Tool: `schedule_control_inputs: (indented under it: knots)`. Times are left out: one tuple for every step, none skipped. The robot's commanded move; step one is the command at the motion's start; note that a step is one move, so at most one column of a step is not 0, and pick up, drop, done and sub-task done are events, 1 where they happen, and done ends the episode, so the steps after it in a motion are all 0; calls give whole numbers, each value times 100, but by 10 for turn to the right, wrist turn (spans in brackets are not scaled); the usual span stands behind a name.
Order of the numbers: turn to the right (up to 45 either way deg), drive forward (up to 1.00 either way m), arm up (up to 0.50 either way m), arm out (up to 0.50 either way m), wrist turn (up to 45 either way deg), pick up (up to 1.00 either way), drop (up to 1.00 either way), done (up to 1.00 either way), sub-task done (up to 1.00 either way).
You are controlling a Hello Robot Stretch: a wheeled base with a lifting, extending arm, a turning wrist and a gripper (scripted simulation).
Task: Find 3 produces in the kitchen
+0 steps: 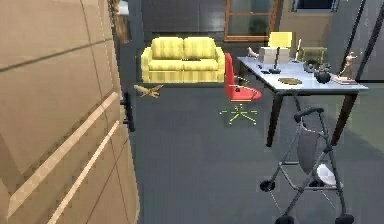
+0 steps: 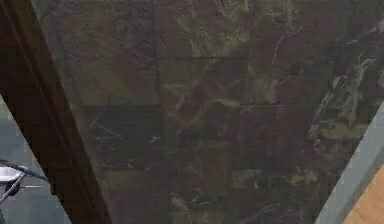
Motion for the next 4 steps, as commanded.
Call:
schedule_control_inputs:
  knots:
    - [0, 100, 0, 0, 0, 0, 0, 0, 0]
    - [0, 30, 0, 0, 0, 0, 0, 0, 0]
    - [0, 100, 0, 0, 0, 0, 0, 0, 0]
    - [30, 0, 0, 0, 0, 0, 0, 0, 0]
